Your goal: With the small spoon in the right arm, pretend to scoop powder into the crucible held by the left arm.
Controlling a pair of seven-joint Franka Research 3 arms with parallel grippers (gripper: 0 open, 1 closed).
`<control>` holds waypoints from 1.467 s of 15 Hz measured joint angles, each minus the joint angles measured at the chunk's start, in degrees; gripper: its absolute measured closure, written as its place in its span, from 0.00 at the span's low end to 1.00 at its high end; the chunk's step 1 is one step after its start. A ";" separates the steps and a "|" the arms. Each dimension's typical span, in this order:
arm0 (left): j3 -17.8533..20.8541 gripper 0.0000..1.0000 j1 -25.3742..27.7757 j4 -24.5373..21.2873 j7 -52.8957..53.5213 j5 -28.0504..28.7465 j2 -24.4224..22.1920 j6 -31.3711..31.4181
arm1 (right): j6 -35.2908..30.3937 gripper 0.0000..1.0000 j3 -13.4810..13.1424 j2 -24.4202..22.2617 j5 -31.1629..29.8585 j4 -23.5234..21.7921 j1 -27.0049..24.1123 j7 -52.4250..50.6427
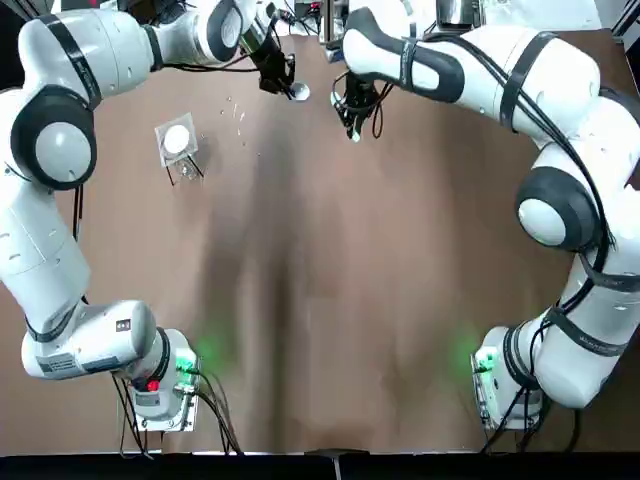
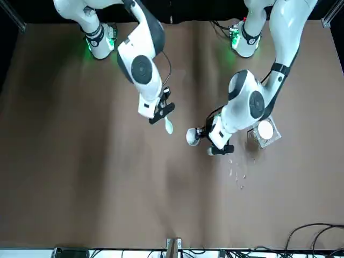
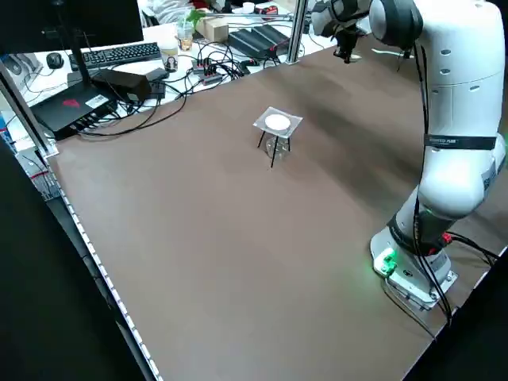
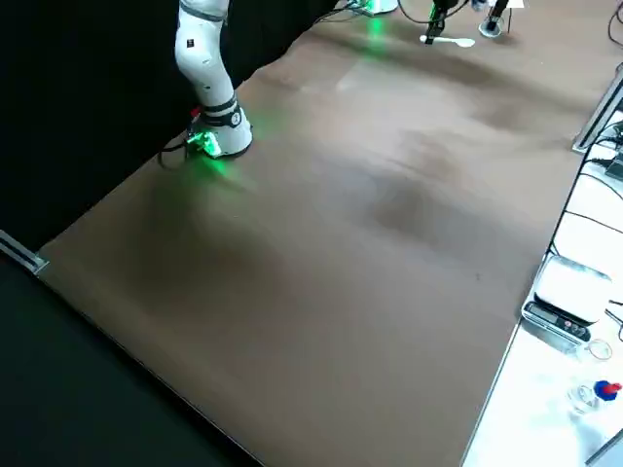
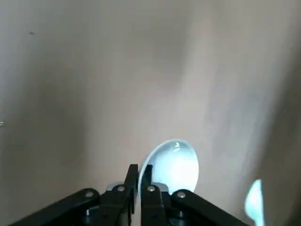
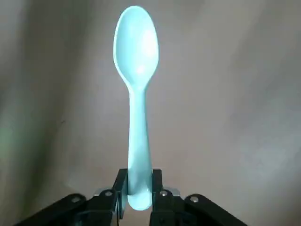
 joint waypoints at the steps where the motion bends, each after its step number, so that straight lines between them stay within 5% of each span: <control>1: 0.00 0.94 -0.73 -0.08 0.03 0.57 0.10 0.44 | 0.11 0.76 0.07 0.00 0.00 0.10 0.92 0.41; 10: 0.14 0.94 -1.85 -3.28 0.18 2.39 0.41 4.82 | -1.59 0.76 -0.18 -0.27 5.01 3.57 1.67 1.12; 22: 0.04 0.94 -2.09 -3.28 0.21 2.41 0.41 4.98 | 2.03 0.76 -0.17 7.35 13.85 10.57 0.83 7.56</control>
